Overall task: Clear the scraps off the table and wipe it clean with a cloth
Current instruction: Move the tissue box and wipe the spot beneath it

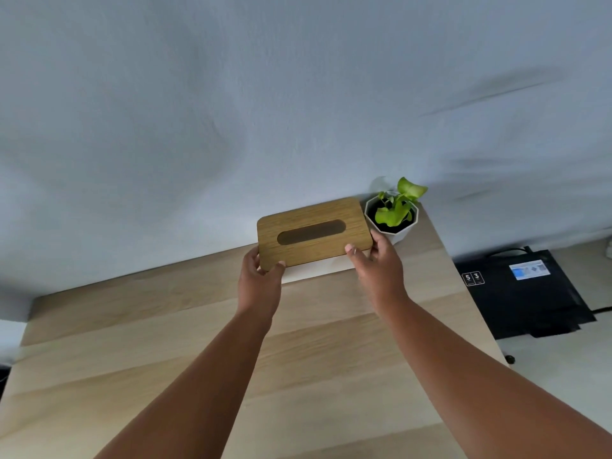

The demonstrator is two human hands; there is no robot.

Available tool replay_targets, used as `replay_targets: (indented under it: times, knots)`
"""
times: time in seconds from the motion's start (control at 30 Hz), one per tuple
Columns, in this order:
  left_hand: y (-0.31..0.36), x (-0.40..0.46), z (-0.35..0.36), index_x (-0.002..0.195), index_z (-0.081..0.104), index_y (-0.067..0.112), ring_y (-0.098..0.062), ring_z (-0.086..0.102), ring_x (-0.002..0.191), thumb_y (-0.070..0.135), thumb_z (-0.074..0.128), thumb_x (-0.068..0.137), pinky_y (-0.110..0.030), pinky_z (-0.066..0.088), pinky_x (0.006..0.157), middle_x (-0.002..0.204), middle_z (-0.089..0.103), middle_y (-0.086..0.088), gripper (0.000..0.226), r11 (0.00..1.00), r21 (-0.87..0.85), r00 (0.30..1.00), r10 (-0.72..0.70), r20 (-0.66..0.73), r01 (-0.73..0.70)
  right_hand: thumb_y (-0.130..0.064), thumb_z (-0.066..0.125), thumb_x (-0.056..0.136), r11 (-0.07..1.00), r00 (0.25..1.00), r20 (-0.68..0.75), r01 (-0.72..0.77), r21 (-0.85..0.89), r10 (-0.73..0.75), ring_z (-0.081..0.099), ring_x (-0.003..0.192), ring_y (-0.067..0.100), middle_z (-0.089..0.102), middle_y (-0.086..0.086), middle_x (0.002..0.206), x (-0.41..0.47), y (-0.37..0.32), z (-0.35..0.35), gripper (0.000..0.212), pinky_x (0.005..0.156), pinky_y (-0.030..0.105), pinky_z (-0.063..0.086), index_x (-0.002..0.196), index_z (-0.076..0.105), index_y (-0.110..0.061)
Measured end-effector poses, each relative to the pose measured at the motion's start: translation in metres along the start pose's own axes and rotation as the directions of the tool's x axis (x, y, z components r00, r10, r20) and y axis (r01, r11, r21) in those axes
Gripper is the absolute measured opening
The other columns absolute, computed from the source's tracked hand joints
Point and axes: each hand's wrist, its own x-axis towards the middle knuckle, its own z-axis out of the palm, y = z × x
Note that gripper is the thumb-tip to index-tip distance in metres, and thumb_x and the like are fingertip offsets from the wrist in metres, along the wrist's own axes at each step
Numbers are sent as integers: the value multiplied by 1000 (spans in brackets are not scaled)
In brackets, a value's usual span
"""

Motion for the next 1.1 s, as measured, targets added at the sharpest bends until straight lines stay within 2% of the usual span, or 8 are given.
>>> replay_targets:
  times: [0.17, 0.3, 0.43, 0.53, 0.63, 0.9, 1.1]
  knots:
    - [-2, -4, -13, 127, 54, 45, 9, 64, 94, 30, 72, 88, -23, 47, 77, 116, 66, 24, 46, 999, -46, 1000, -2, -10, 1, -41, 74, 91, 1000, 1000, -16, 5, -11, -5, 56, 133, 15, 59, -1, 145, -10, -1, 7, 69, 112, 43, 47, 151, 46, -22]
    - [-8, -11, -37, 128, 54, 45, 10, 65, 90, 28, 72, 89, -23, 46, 77, 109, 68, 29, 46, 998, -61, 1000, 6, -26, -7, -44, 73, 91, 999, 1000, 13, 27, -17, -27, 52, 135, 14, 53, -2, 150, -26, -5, 18, 71, 112, 37, 45, 153, 43, -24]
    - [-16, -20, -66, 126, 52, 47, 12, 65, 86, 27, 71, 91, -24, 45, 75, 104, 66, 36, 44, 999, -50, 998, 5, -61, -8, -45, 71, 93, 997, 997, 52, 61, -39, -59, 49, 137, 14, 48, -2, 153, -44, -11, 37, 72, 113, 41, 46, 154, 41, -23]
    - [-23, -24, -86, 124, 52, 50, 13, 63, 84, 27, 71, 91, -25, 45, 75, 106, 68, 28, 44, 999, -54, 996, -3, -93, -2, -43, 72, 92, 997, 995, 62, 75, -25, -74, 49, 131, 9, 48, -4, 150, -57, -13, 53, 71, 111, 37, 47, 153, 43, -22]
    - [-32, -25, -107, 125, 54, 47, 11, 65, 86, 26, 72, 89, -28, 47, 79, 110, 68, 22, 46, 996, -85, 994, -9, -110, 0, -44, 73, 92, 995, 992, 85, 93, -31, -90, 50, 132, 10, 49, -4, 148, -70, -15, 69, 71, 110, 35, 47, 152, 43, -21]
    - [-46, -24, -162, 127, 56, 46, 3, 67, 90, 31, 73, 72, -28, 48, 81, 109, 71, 20, 60, 988, -155, 997, -32, -73, 21, -44, 74, 91, 993, 989, 111, 106, -55, -100, 48, 127, 7, 50, -5, 147, -104, -25, 111, 72, 111, 36, 47, 152, 42, -20]
    - [-53, -18, -206, 119, 56, 53, -6, 67, 101, 32, 73, 70, -32, 52, 86, 113, 69, 18, 57, 985, -174, 997, -28, -74, 15, -43, 75, 91, 990, 987, 120, 119, -73, -110, 50, 125, 8, 54, -4, 144, -122, -34, 149, 71, 107, 36, 49, 150, 44, -21]
